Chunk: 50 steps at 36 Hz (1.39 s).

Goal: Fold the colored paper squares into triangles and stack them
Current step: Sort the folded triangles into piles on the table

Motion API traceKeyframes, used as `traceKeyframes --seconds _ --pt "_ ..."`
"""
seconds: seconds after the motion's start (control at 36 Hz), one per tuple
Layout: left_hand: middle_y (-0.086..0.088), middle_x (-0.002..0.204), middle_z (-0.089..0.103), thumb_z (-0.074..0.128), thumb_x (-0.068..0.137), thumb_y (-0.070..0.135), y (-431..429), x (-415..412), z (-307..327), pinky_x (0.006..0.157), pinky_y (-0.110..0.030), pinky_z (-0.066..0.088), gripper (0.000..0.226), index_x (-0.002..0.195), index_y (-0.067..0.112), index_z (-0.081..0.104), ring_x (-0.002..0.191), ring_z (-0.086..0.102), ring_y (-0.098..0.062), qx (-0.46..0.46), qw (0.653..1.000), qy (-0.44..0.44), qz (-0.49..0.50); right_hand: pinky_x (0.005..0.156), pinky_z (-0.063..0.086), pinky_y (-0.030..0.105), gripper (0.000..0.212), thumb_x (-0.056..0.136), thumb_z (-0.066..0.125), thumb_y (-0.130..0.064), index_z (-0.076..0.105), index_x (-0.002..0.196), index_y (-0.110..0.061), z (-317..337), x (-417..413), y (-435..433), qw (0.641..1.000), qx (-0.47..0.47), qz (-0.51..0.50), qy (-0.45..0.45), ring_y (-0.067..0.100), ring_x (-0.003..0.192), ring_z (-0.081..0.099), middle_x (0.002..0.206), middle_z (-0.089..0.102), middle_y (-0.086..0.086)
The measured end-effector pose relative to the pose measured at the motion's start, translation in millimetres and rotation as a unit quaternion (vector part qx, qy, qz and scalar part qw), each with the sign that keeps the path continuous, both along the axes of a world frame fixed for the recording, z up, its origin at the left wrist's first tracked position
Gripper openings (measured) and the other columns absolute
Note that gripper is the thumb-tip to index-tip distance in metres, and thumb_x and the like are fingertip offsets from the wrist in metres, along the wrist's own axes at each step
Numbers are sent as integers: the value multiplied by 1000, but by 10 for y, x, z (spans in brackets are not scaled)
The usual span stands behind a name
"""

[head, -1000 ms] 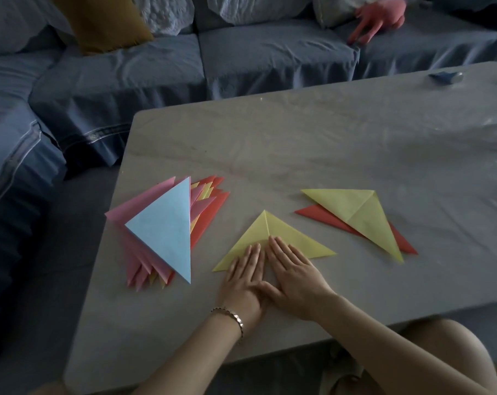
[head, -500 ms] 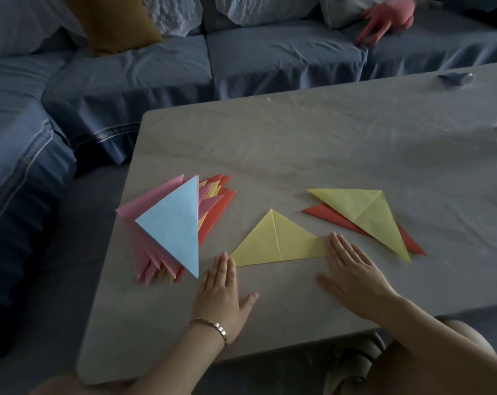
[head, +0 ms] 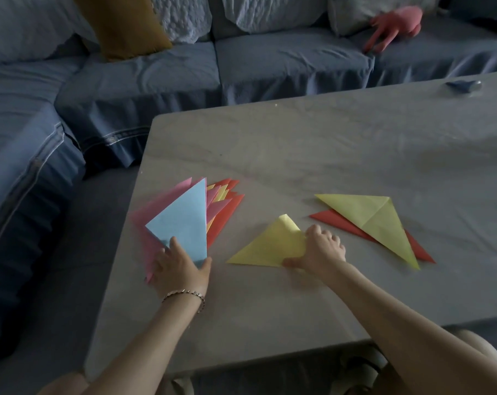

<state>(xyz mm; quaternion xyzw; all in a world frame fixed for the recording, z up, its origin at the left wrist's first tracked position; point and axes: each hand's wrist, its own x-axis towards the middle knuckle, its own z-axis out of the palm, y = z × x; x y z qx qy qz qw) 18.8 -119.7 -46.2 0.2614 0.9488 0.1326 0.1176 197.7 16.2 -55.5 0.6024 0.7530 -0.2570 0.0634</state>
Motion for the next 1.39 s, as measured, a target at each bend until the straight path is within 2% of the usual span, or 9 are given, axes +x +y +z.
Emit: traceKeyframes --seconds 0.22,0.39,0.64,0.75,0.89,1.0,1.22,1.31,1.39 --pt "-16 130 44 63 78 19 52 -4 -27 91 -42 36 71 139 17 27 120 37 -35 20 1000 4 10 72 46 33 36 70 76 -31 48 88 -18 -88 235 -88 986 24 6 164 24 90 54 93 51 1" --pt "-14 117 57 60 77 6 29 -49 -30 81 -41 43 60 132 16 38 109 51 -35 94 995 2 17 55 44 29 59 59 86 -19 48 102 -6 74 508 97 917 67 -153 361 19 56 52 67 55 -1" --pt "-16 86 64 54 84 11 59 -22 -2 64 -35 40 10 90 7 60 84 58 -36 150 988 1 -41 97 37 45 98 67 81 -28 20 142 -15 162 1112 730 935 120 -273 193 38 120 43 131 45 22" --pt "-13 67 55 50 88 8 106 118 73 58 -34 26 18 70 9 53 74 52 -36 210 973 -16 -96 103 26 45 72 77 71 -26 33 138 -15 148 1046 577 964 166 -191 78 37 125 28 136 31 22" --pt "8 54 38 51 90 8 148 323 126 49 -22 25 30 66 23 38 52 41 -14 209 948 -75 -229 105 24 45 52 77 68 -11 51 126 -11 103 824 202 955 240 -41 168 35 125 30 133 38 17" --pt "-4 78 60 50 91 18 201 331 13 64 -30 39 8 92 12 56 83 59 -28 136 952 -89 -260 107 25 41 47 79 66 -8 52 124 -12 47 682 -114 931 283 86 214 25 129 34 135 44 10" --pt "-20 101 64 69 66 -10 188 367 -295 78 -41 53 45 109 -2 58 92 64 -37 185 947 67 -256 100 -26 21 59 95 17 -44 4 147 -19 -114 367 -446 930 169 310 104 7 132 -28 146 -16 -11" --pt "-17 121 60 47 92 17 127 583 -403 90 -39 47 31 117 2 58 110 59 -29 200 899 91 -379 111 -5 36 61 91 21 -42 22 145 -14 -178 220 -462 931 157 324 62 15 138 -6 152 10 -1" --pt "-8 135 51 6 98 44 106 724 -500 93 -35 45 61 131 8 43 122 51 -19 58 887 50 -455 102 33 39 60 78 54 -43 50 131 -17 -314 151 -487 908 157 389 -13 19 130 38 137 49 4"
